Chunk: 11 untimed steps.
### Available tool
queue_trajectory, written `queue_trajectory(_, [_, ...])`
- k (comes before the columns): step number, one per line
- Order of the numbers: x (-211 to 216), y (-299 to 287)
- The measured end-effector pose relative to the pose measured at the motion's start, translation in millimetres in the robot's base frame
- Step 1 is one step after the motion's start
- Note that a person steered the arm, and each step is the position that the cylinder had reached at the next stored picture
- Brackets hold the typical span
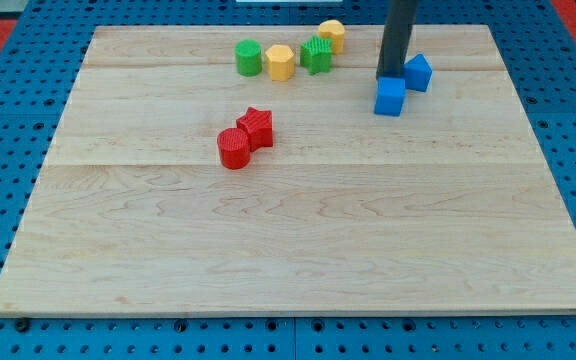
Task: Move the cube into the red star
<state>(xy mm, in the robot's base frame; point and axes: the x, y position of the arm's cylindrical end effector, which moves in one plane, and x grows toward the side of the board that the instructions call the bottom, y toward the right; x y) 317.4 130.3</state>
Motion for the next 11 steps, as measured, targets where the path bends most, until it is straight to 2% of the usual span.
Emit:
queue_trajectory(1, [20.5,24.8])
queue_trajectory(2, [23.2,55.9])
queue_trajectory(3, [36.2,17.2])
queue_trajectory(4, [46.9,-72.4])
queue_trajectory(5, [50.0,-95.7])
queue_trajectory(6, [35.0,10.1])
queue_trajectory(7, [80.0,17.0])
queue_trajectory(8, [87.5,-73.5])
queue_trajectory(9, [68.1,-114.5])
queue_trajectory(10, [62.8,-33.4])
queue_trajectory(11, [89.3,88.9])
